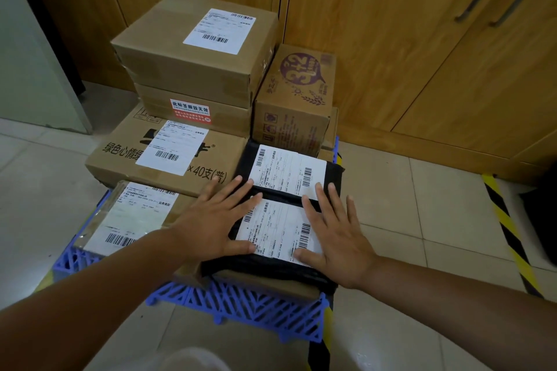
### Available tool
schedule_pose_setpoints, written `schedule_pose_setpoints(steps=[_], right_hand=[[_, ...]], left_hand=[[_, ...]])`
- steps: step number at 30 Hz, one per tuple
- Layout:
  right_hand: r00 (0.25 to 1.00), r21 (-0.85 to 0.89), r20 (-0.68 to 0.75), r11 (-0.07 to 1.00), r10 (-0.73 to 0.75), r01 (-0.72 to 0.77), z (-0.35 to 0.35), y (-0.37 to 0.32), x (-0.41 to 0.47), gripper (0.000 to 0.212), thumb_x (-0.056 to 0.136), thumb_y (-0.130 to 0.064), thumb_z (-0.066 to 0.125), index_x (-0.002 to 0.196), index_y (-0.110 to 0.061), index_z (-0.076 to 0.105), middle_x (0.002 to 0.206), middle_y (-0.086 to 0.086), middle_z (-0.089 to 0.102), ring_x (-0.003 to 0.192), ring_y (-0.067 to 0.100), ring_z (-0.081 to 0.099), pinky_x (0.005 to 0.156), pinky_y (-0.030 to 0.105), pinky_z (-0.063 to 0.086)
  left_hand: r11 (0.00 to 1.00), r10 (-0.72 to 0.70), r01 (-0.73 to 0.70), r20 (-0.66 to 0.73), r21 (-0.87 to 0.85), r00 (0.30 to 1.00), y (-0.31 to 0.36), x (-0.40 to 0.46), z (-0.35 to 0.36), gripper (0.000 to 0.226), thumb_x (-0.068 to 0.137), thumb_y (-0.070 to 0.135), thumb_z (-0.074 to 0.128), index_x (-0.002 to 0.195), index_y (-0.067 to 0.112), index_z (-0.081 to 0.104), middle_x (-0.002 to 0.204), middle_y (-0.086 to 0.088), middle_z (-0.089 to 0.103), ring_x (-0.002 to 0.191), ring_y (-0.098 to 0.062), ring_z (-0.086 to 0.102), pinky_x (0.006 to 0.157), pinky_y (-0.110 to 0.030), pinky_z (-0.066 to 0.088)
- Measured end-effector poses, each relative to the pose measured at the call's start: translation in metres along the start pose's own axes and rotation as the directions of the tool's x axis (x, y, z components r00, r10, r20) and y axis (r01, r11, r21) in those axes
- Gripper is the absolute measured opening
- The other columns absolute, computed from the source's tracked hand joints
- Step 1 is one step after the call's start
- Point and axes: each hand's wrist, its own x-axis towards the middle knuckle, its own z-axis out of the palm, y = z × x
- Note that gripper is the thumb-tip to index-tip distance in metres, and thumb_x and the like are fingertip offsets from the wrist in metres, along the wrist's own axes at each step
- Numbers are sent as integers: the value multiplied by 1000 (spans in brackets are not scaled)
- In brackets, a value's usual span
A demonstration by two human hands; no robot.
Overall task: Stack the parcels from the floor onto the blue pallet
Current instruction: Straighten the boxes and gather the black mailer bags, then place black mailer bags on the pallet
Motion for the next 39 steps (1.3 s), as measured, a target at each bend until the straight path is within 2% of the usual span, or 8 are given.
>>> schedule_pose_setpoints(steps=[7, 10, 14, 21, 27, 30, 33, 39], right_hand=[[999, 214, -14, 976, -45, 47, 4, 12, 6, 95, 75, -83, 14, 146, -29, -19, 152, -9, -34, 138, 7, -35, 118, 35, -11], [967, 643, -157, 764, 200, -54, 12, 17, 11, 92, 79, -72, 29, 150, -27, -9, 156, -13, -21, 142, -1, -19, 118, 28, -3], [899, 920, -43, 367, 436, -134, 14, 10, 23, 85, 82, -50, 42, 151, -24, 1, 159, -8, 3, 145, 6, 3, 121, 39, 9], [871, 944, -19, 296, 490, -146, 18, -1, 40, 87, 78, -52, 42, 151, -23, 6, 158, -3, 10, 146, 14, 10, 120, 44, 15], [865, 926, -57, 350, 499, -141, 19, -4, 43, 84, 81, -45, 37, 152, -17, 2, 159, 0, 4, 146, 13, 4, 121, 40, 9], [878, 666, -137, 699, 459, -261, 17, -2, 40, 84, 88, -51, 33, 151, -13, -7, 159, 5, -15, 146, 15, -16, 120, 34, -7], [950, 198, -264, 973, 167, -116, 11, 0, 41, 82, 84, -64, 13, 146, -19, -16, 154, 3, -27, 142, 18, -28, 117, 40, -15], [990, -30, -97, 995, -101, 99, -1, -6, 60, 89, 78, -77, 3, 150, -26, -11, 158, 1, -19, 143, 19, -25, 117, 44, -14]], left_hand=[[995, -52, 45, -74, -92, 996, 7, 0, -1, 109, 64, 87, 27, 150, 27, -3, 158, 9, -10, 142, -4, -19, 116, -38, -15], [974, -168, 143, -141, -173, 976, 7, 5, -2, 114, 60, 89, 25, 150, 27, -6, 158, 6, -7, 142, -5, -19, 117, -36, -14], [956, -239, 214, -114, -200, 964, -8, 17, 0, 120, 54, 95, -2, 149, 23, -11, 156, 4, -17, 141, -7, -23, 118, -40, -13], [963, -234, 219, -81, -157, 969, -10, 19, 3, 114, 57, 92, -6, 148, 23, -14, 152, 6, -20, 141, -7, -25, 118, -42, -14], [967, -242, 233, -95, -103, 966, -10, 19, 5, 101, 70, 83, 8, 147, 23, -16, 156, 3, -17, 142, -9, -23, 118, -43, -12], [967, -243, 231, -111, -110, 964, -11, 19, 7, 99, 73, 84, 8, 148, 23, -12, 158, 3, -13, 143, -8, -21, 118, -42, -12], [961, -233, 209, -117, -183, 966, -12, 18, 6, 109, 67, 88, 1, 151, 18, -6, 158, 4, -8, 143, -5, -16, 119, -39, -11], [981, -193, 191, -212, -33, 958, -36, -6, 8, 88, 87, 69, 1, 149, 9, 18, 156, -7, 21, 145, -15, 8, 117, -39, 0]])
